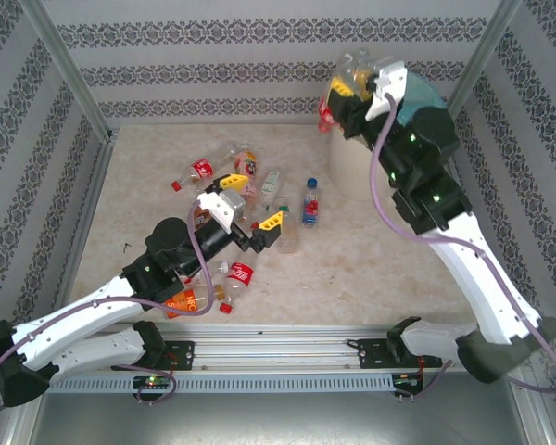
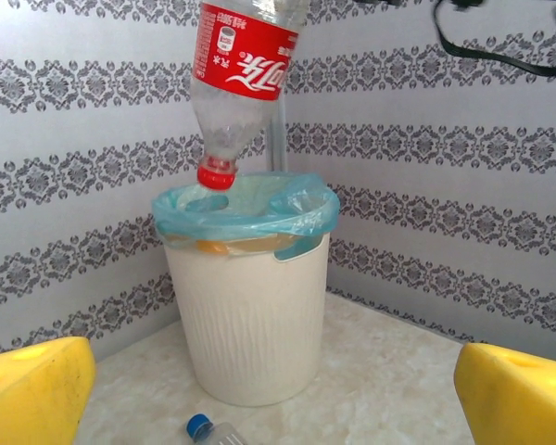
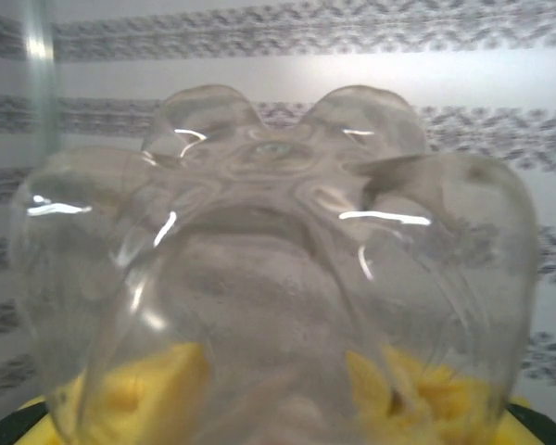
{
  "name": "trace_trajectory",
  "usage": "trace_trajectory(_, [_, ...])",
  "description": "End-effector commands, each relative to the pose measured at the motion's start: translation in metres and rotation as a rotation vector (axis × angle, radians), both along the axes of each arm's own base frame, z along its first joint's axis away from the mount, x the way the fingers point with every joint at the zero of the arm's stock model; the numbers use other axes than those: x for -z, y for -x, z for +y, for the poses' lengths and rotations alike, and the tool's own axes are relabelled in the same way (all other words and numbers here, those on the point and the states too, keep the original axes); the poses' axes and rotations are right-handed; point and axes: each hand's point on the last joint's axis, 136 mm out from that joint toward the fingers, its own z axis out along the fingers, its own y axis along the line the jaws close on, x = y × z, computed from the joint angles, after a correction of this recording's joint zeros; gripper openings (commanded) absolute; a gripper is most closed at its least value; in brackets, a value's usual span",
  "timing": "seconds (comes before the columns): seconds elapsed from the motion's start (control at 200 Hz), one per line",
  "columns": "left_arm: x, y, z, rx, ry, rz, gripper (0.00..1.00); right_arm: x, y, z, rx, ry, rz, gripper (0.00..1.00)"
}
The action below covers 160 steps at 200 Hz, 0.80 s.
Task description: Put the plastic bottles in the bin
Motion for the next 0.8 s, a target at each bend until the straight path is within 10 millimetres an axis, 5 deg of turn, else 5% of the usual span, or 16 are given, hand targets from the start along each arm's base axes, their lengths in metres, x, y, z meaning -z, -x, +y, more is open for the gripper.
trace_trajectory(0.0, [0.008,-0.002,0.007,-0.039,-0.034,0.031,1.0,0.003,-0.048,-0.034,0.213,0.072,0.009,0.24])
trace_trajectory(0.21, [0.019,-0.005,0.011,-0.061,-0.063,0.086,1.0,0.028,-0.118,-0.092,0.469,0.146,0.097,0.29])
trace_trajectory(0.31, [0.025,-0.008,0.012,-0.08,-0.068,0.108,1.0,0.055,-0.143,-0.11,0.518,0.16,0.157,0.33])
trace_trajectory(0.794, [0.049,-0.018,0.006,-0.104,-0.094,0.188,1.0,0.19,-0.202,-0.127,0.417,0.131,0.449,0.41])
